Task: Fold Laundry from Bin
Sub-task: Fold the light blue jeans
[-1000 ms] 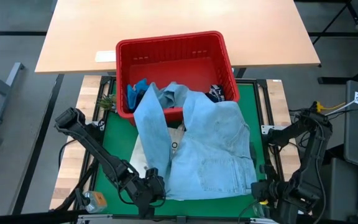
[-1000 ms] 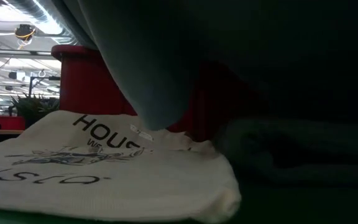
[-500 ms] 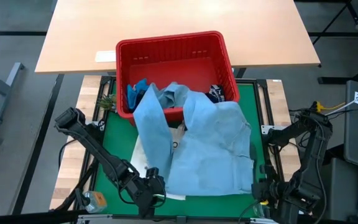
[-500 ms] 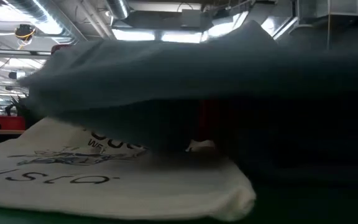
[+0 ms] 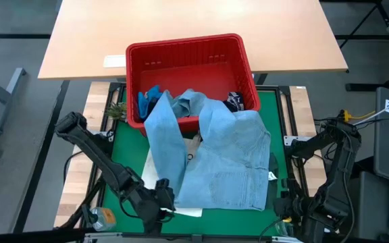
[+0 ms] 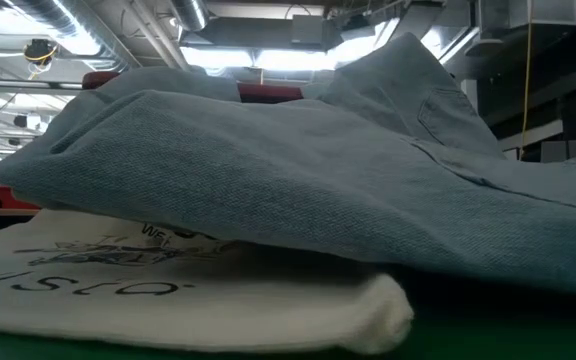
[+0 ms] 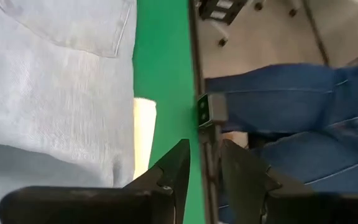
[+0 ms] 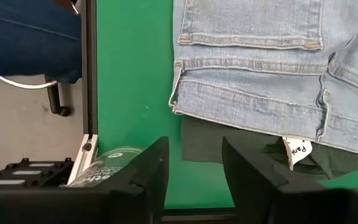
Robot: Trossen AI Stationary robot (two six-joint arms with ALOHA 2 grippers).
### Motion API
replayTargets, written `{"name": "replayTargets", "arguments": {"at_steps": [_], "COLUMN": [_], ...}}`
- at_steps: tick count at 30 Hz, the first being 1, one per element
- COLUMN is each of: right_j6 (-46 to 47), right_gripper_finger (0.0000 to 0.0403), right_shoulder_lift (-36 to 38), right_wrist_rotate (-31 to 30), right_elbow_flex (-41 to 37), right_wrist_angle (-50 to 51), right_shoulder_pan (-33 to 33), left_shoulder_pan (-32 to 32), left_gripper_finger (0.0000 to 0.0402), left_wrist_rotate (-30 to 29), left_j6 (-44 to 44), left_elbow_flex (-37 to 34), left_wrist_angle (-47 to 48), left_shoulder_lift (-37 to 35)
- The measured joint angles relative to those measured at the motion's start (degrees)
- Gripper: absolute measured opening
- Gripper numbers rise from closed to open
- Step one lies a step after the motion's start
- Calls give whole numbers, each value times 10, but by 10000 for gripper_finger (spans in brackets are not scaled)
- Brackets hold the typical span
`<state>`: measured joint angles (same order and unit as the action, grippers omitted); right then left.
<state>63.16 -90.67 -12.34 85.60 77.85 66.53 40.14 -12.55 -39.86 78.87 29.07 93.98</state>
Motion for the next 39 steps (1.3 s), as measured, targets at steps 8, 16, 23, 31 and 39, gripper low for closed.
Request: {"name": "replayTargets", "arguments": {"at_steps": [8,16,23,31,39], "right_j6": [-106,-207,-274,-318,-365], "right_gripper_finger": [150,150,150,150,150], "right_shoulder_lift": [1,2,2,2,2], "right_wrist_rotate": [23,44,48,68,53], "right_elbow_flex": [0,0,0,0,0], "right_wrist_angle": [2,2,0,0,-5], "right_shoulder_pan": [-22,-70,-112,-138,-174], "left_shoulder_pan": [-18,-54,-82,-130,-212], "left_gripper_finger": [76,76,76,76,76], "left_wrist_rotate": [-34,-91,-157,-210,-219], "left_j6": [0,86,127,29,-166], "left_elbow_flex": [0,0,0,0,0], "left_wrist_angle": [50,65,91,219,410], "left_shoulder_lift": [-115,-226,-268,-277,-277]}}
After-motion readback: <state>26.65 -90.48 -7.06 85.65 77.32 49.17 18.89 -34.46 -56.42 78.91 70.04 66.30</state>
